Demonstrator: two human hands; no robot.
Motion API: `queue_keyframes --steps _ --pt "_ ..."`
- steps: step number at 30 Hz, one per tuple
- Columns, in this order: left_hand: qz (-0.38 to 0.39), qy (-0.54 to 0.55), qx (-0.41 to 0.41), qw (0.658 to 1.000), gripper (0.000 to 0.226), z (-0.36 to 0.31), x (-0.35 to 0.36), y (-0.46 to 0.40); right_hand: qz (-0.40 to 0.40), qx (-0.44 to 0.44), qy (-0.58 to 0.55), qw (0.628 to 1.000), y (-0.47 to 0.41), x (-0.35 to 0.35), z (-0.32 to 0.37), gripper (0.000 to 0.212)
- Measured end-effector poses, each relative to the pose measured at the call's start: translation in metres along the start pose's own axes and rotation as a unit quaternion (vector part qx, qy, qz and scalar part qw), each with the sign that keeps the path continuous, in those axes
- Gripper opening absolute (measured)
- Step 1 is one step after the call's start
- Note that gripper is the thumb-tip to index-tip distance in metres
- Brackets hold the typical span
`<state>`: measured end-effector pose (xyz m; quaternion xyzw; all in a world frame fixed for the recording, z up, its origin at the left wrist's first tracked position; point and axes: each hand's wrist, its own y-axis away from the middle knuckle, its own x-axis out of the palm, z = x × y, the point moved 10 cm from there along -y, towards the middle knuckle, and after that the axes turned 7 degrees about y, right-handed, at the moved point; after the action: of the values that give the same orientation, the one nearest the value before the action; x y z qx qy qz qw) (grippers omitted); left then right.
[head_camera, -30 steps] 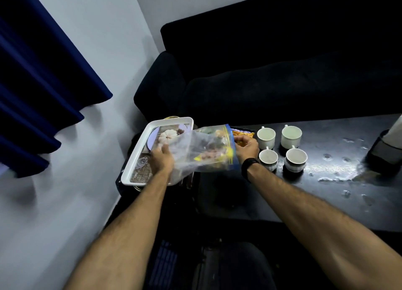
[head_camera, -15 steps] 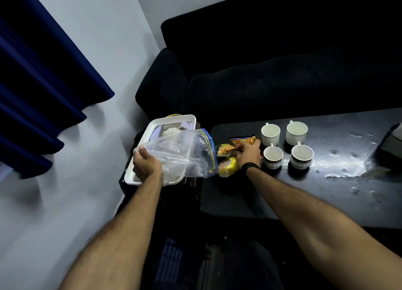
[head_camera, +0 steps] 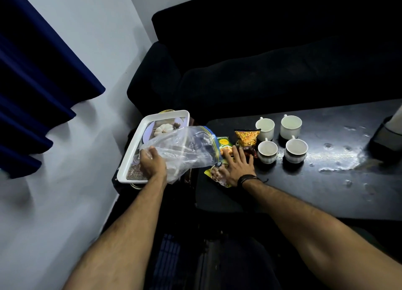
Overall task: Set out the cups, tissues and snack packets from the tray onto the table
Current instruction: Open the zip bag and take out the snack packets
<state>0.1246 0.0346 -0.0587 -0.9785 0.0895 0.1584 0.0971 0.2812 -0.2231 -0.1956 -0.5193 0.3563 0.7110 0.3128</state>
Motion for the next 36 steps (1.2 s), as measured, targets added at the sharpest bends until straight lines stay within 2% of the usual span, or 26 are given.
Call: queue_keyframes --steps 2,5,7,8,9,11,12,13,16,19,22,24,26,27,29,31,34,36 --pt "0.038 -0.001 0.004 0.999 0.008 -0.002 0.008 0.001 0.019 -0.002 0.007 1.0 -0.002 -0.002 -0.002 0.072" --pt "0.069 0.008 -0.011 0.997 0.006 -0.002 0.016 0.004 -0.001 -0.01 -0.013 1.0 -0.002 -0.021 -0.001 0.075" --pt "0.082 0.016 -0.013 0.996 0.02 -0.008 0.02 0.005 -0.05 0.006 -0.114 0.992 -0.001 -0.045 -0.002 0.078" --pt "0.092 0.024 -0.005 0.996 0.02 -0.013 0.022 0.005 -0.069 0.018 -0.204 0.976 0.0 -0.058 -0.004 0.076" --pt "0.095 0.038 0.007 0.995 0.017 -0.02 0.022 0.004 -0.07 0.032 -0.323 0.943 0.001 -0.068 -0.005 0.074" --pt "0.077 0.078 0.028 0.994 0.012 -0.036 0.016 0.003 -0.031 0.071 -0.555 0.828 0.002 -0.08 -0.004 0.076" --pt "0.069 0.099 0.033 0.992 0.013 -0.044 0.013 0.002 0.0 0.087 -0.625 0.776 0.003 -0.083 0.0 0.081" --pt "0.07 0.119 0.034 0.99 0.012 -0.049 0.012 0.001 0.038 0.092 -0.659 0.745 0.005 -0.084 0.006 0.089" --pt "0.085 0.181 0.012 0.98 0.006 -0.067 0.01 0.005 0.111 0.066 -0.692 0.71 0.014 -0.098 0.03 0.1" --pt "0.074 0.192 -0.003 0.979 0.005 -0.081 0.002 0.012 0.111 0.088 -0.703 0.697 0.017 -0.103 0.035 0.1" --pt "0.089 0.143 -0.021 0.985 0.005 -0.084 0.0 0.025 0.084 0.111 -0.681 0.719 0.023 -0.1 0.028 0.082" --pt "0.124 0.108 -0.052 0.985 0.015 -0.074 0.006 0.033 0.068 0.117 -0.652 0.746 0.028 -0.095 0.019 0.066" --pt "0.15 0.087 -0.074 0.982 0.02 -0.064 0.01 0.04 0.063 0.125 -0.629 0.765 0.034 -0.09 0.011 0.063" --pt "0.158 0.088 -0.083 0.98 0.019 -0.061 0.011 0.043 0.059 0.128 -0.633 0.762 0.038 -0.09 0.007 0.063" --pt "0.18 0.103 -0.103 0.973 0.02 -0.056 0.013 0.048 0.056 0.138 -0.674 0.724 0.043 -0.093 0.002 0.064" --pt "0.233 0.147 -0.127 0.953 0.026 -0.056 0.021 0.056 0.076 0.144 -0.735 0.658 0.049 -0.097 0.004 0.071" --pt "0.314 0.181 -0.142 0.921 0.014 -0.068 0.038 0.076 0.101 0.123 -0.802 0.575 0.053 -0.108 0.014 0.064" --pt "0.335 0.155 -0.136 0.919 0.025 -0.074 0.048 0.089 0.1 0.087 -0.824 0.551 0.051 -0.118 0.021 0.061"
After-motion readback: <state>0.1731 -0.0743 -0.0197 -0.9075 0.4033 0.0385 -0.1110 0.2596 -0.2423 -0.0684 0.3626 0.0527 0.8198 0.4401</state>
